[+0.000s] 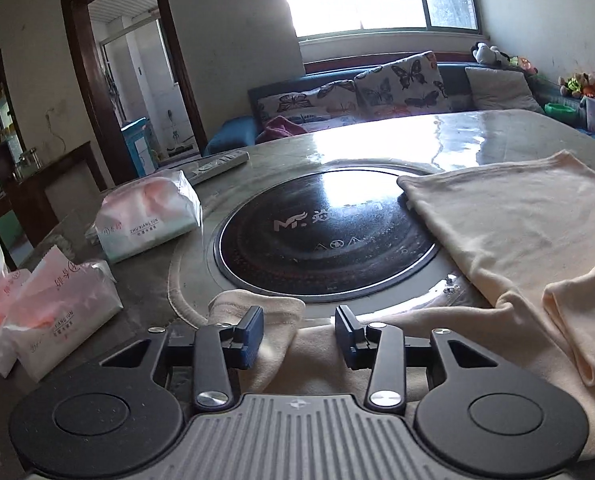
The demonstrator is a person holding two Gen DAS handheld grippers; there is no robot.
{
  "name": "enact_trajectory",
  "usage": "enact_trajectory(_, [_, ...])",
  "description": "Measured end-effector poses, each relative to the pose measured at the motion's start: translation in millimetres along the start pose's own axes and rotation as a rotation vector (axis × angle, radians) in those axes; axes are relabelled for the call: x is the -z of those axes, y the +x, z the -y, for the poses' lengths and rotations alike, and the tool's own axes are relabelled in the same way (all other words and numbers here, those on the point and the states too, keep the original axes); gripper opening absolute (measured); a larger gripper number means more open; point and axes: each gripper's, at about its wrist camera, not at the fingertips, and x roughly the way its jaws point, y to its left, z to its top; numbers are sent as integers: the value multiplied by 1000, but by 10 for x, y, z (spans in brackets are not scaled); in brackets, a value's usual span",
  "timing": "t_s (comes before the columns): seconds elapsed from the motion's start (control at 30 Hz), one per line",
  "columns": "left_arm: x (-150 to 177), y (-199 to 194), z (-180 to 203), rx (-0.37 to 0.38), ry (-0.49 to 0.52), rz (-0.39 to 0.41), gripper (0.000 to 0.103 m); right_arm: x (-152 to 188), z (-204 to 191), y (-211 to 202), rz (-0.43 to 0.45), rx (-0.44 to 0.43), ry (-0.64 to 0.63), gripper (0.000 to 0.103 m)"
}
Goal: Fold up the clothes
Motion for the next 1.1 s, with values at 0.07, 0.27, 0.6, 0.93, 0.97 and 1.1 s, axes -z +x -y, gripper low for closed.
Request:
enact_trajectory(0.07, [0,29,-65,-5,-27,-11,35,-4,3,5,0,3,2,36])
enact_trajectory(0.27, [2,30,-321,23,-163,-17,7,-1,12,-22,14,7,9,36])
enact_trajectory(0.6, [-328,-556,-662,305,-483,152,4,0,116,-157,60,31,53,36])
enact_trajectory(0.93, [-714,-978,297,709,-417,244,4,65,298,-381,127,63,132,36])
enact_trajectory(0.97, [-717,-980,431,745,-398,242,4,84,331,-410,132,73,146,36])
enact_trajectory(1.1, [-620,-874,930,854,-310,142,9,169,433,-485,135,101,193,36])
